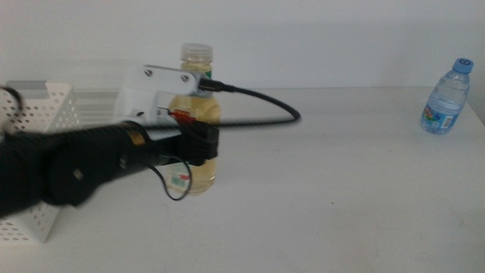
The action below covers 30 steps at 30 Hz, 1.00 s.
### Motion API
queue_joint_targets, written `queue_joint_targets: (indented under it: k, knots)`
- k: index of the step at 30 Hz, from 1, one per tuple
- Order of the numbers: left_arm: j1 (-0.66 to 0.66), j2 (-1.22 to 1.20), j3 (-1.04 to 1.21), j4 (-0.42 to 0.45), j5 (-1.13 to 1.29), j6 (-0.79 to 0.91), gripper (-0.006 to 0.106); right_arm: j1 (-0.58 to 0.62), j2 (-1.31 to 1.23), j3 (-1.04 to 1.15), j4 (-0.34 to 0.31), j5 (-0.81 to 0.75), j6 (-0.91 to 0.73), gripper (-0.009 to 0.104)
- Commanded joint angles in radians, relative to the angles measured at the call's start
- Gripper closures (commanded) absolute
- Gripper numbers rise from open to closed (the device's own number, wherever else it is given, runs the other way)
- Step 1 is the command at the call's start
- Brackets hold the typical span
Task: Use arms to grab the bottles and put them into the dustbin to the left of the table.
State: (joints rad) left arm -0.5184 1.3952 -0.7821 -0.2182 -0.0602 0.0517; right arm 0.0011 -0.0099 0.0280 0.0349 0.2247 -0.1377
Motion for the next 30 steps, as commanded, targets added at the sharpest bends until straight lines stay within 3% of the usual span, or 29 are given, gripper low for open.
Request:
queue_joint_targets:
  k: [1,14,30]
  knots:
    - [0.029,-0.080,-0.090,0.002,0.060,0.000,0.105,-0.005,-0.027,-0.007,-0.003,-0.070,-0.009,0.018]
    - [0.333,-0.075,-0.463,0.002,0.913,0.094,0.105,-0.005,-0.027,-0.007,-0.003,-0.070,-0.009,0.018]
    - [0.772,0.068,-0.799,0.131,1.242,0.167,0.105,-0.005,-0.027,-0.007,-0.003,-0.070,-0.009,0.018]
